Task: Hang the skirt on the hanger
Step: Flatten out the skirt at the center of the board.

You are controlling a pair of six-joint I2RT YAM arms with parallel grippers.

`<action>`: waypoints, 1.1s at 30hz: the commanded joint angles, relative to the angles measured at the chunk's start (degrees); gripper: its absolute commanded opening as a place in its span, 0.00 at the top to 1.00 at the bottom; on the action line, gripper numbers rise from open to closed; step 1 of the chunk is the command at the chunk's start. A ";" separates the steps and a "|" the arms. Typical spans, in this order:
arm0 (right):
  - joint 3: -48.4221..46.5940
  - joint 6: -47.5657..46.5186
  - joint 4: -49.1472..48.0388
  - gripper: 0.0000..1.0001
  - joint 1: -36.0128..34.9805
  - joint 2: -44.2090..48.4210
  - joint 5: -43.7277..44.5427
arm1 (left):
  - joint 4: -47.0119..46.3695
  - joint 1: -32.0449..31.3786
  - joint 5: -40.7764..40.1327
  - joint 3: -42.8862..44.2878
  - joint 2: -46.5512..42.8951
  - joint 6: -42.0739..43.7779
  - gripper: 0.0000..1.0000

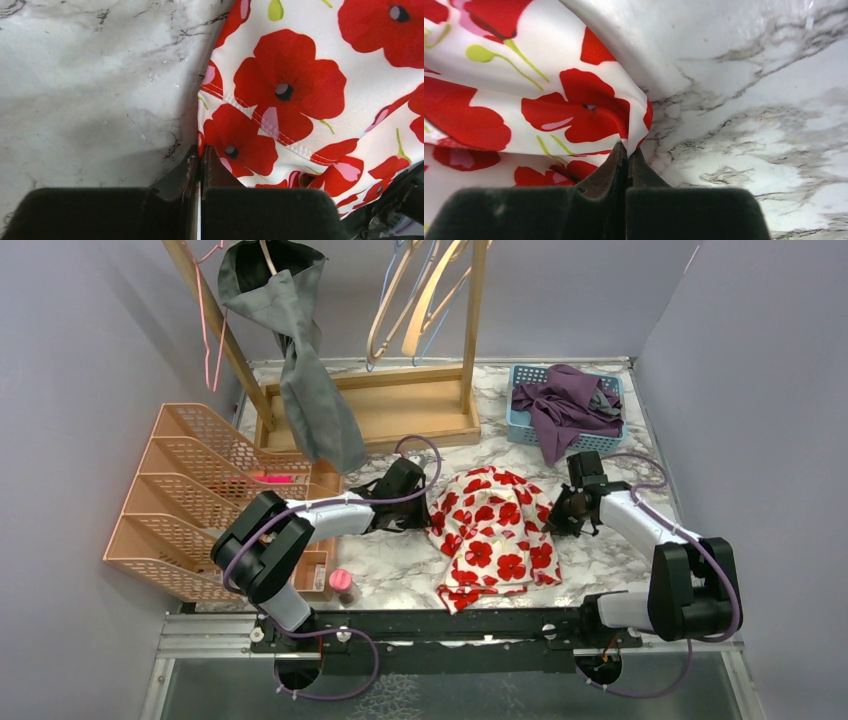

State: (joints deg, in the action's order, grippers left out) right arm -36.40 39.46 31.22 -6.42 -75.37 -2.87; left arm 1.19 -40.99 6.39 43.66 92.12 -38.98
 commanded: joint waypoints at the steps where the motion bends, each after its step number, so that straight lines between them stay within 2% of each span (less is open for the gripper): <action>1: -6.02 -3.35 0.80 0.99 -0.09 0.61 2.94 | 2.58 -0.23 -4.70 2.00 -1.91 1.69 1.00; 8: -18.27 -8.74 5.35 0.99 -0.09 4.08 8.23 | 17.37 -0.14 -15.64 4.12 -15.74 6.23 1.00; 14: -25.62 -15.11 3.55 0.99 -0.09 1.49 5.97 | 24.39 0.17 -19.84 2.16 -26.92 6.56 1.00; 24: -30.94 -23.13 -5.22 0.99 -0.22 -5.45 -7.52 | 28.62 0.41 -24.64 1.81 -30.62 6.98 1.00; 28: -31.44 -23.25 -8.94 0.99 -0.62 -6.42 -10.90 | 29.44 0.69 -26.74 2.75 -31.44 8.54 1.00; 29: -31.54 -22.81 -9.54 0.96 -0.81 -6.59 -10.69 | 29.55 0.73 -27.01 3.01 -31.54 8.86 0.97; 30: -31.76 -22.15 -9.58 0.89 -1.10 -6.77 -9.53 | 29.82 0.78 -27.61 3.21 -31.46 9.08 0.86; 32: -32.82 -20.97 -7.84 0.62 -1.96 -6.97 -5.06 | 30.58 0.86 -29.25 3.64 -31.24 9.38 0.54; 33: -33.22 -20.84 -6.79 0.49 -2.84 -6.87 -2.28 | 31.02 0.91 -29.91 3.81 -31.05 9.47 0.46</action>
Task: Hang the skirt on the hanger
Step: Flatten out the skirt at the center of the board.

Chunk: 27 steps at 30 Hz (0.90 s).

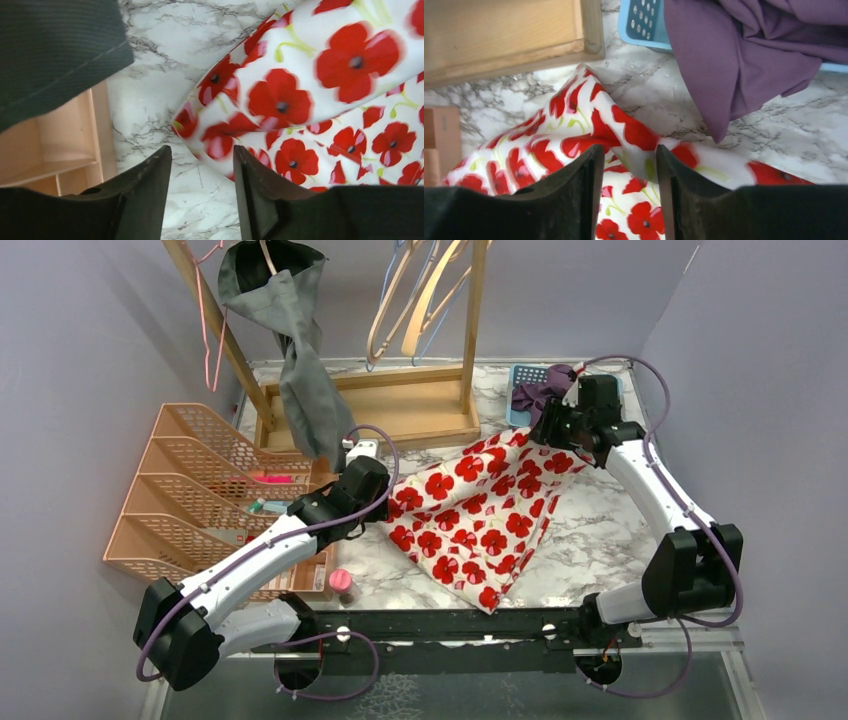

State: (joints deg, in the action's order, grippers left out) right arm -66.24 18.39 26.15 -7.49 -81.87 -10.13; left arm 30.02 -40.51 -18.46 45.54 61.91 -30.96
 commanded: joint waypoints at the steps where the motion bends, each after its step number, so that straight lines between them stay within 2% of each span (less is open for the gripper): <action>1: -3.54 0.13 -0.78 0.40 -3.26 0.29 8.67 | 2.45 0.51 -5.52 2.02 -0.81 1.56 0.43; 3: -3.26 -0.44 0.76 0.30 -6.36 1.51 13.56 | 2.50 0.58 -5.47 2.14 -0.78 2.08 0.40; 5: -2.43 0.34 2.68 0.29 -8.49 2.63 14.88 | 2.33 0.69 -4.80 2.25 -0.67 2.66 0.39; 10: 3.82 4.10 5.76 0.30 -16.16 5.95 11.12 | 1.97 0.85 -3.80 2.54 0.37 3.52 0.39; 16: 13.06 11.54 8.33 0.33 -33.26 6.86 7.62 | 0.98 1.33 -3.83 3.25 0.67 3.68 0.39; 21: 16.21 14.33 8.57 0.34 -47.06 3.04 3.59 | 0.72 2.47 -4.63 4.75 0.29 4.15 0.39; 27: 17.44 14.72 10.57 0.35 -54.32 -2.09 4.01 | 0.56 4.10 -3.68 6.63 -0.75 5.16 0.39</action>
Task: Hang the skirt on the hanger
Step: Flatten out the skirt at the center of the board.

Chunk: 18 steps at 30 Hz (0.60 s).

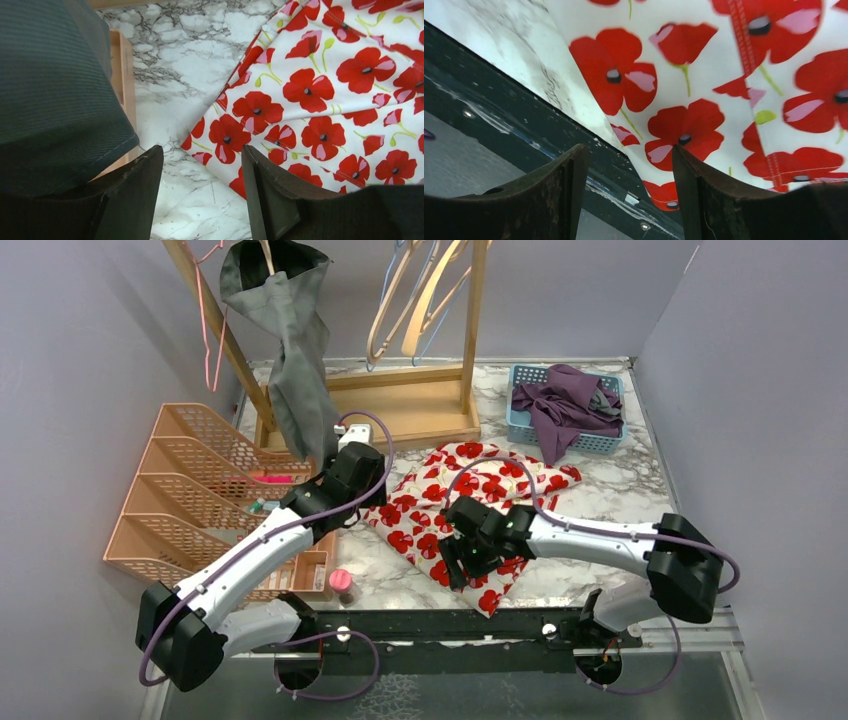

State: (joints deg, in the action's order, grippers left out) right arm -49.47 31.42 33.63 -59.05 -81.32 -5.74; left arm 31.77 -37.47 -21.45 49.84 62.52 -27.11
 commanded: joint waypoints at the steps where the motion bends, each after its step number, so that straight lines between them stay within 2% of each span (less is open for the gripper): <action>1: 0.76 1.71 3.57 0.35 -3.38 -3.53 0.53 | -1.18 1.35 -0.47 2.62 -1.49 1.49 0.39; 6: 0.38 2.33 3.38 0.42 -4.94 -8.67 5.76 | -1.59 2.37 0.80 3.26 -1.48 2.05 0.39; 9: -1.05 3.98 5.61 0.62 -6.02 -11.70 10.45 | -1.65 2.95 1.52 3.33 -1.31 2.44 0.39; 10: -1.37 4.53 6.73 0.70 -6.33 -12.09 11.59 | -1.63 3.13 1.70 3.33 -1.31 2.61 0.39; 12: -2.06 6.07 9.45 0.95 -6.51 -12.01 13.08 | -1.71 3.64 2.29 3.37 -1.28 2.97 0.39; 13: -2.32 6.70 11.22 0.99 -6.50 -11.38 13.49 | -1.81 3.90 2.70 3.41 -1.26 3.14 0.39; 18: -3.09 10.77 19.90 0.99 -6.52 -1.41 13.68 | -2.58 4.57 5.19 3.06 -1.05 3.10 0.38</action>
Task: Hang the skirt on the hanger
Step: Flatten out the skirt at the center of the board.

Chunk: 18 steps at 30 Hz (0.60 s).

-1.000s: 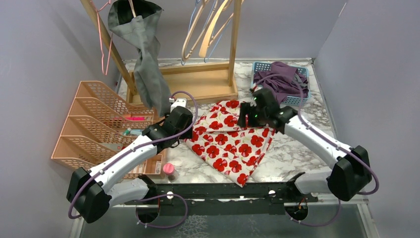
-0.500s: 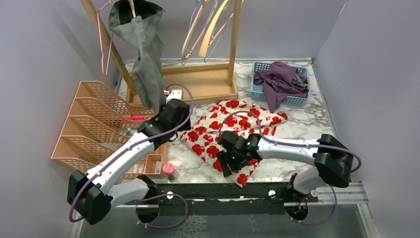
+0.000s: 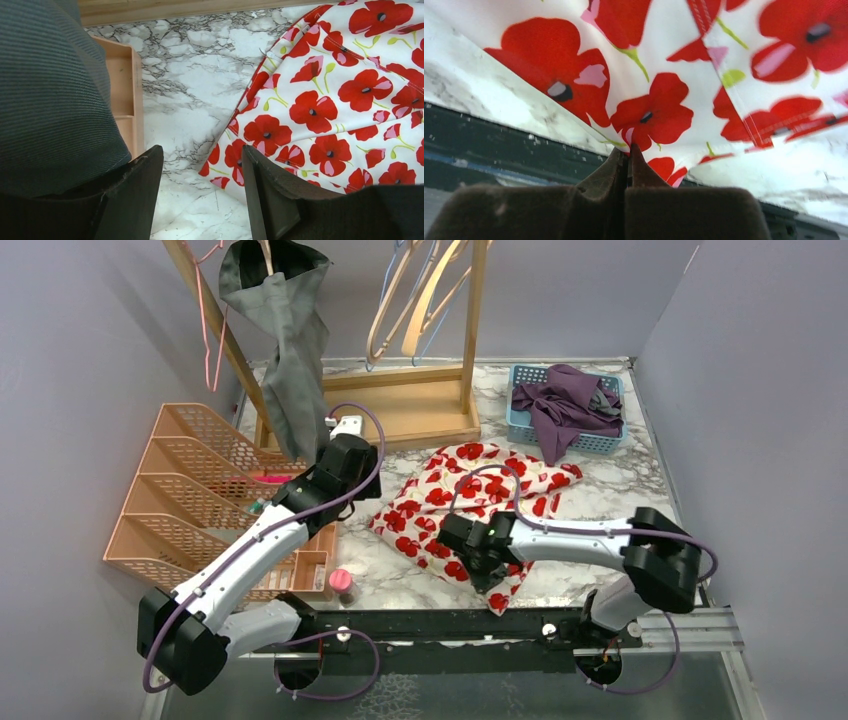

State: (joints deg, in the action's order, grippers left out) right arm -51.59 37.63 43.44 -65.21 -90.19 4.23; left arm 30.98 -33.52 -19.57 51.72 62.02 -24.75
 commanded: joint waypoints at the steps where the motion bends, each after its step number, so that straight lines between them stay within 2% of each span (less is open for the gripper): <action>1: -1.42 5.75 12.08 0.99 -0.31 10.08 3.73 | -2.14 0.69 4.31 0.91 -0.39 0.56 0.38; 6: -2.81 11.27 21.48 0.99 -0.35 20.94 3.19 | -4.59 0.90 9.55 0.23 1.45 -0.07 0.36; 13: -3.11 24.01 36.85 0.99 -0.31 26.44 3.24 | -9.53 0.90 19.89 2.86 7.54 -1.05 0.31; 14: -3.69 24.39 37.41 0.90 -0.35 26.78 4.39 | -10.31 0.91 21.38 3.49 8.90 -1.14 0.31; 17: -6.34 27.45 36.95 0.56 -0.31 28.90 8.13 | -12.53 0.95 25.33 5.40 12.88 -1.49 0.29; 18: -7.43 27.36 36.15 0.49 -0.27 28.96 9.91 | -13.08 0.92 26.24 5.97 14.11 -1.38 0.29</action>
State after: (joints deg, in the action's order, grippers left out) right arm -54.41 58.63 75.75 -65.21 -63.61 7.46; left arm 23.40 -32.93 -1.58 54.06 72.47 -25.47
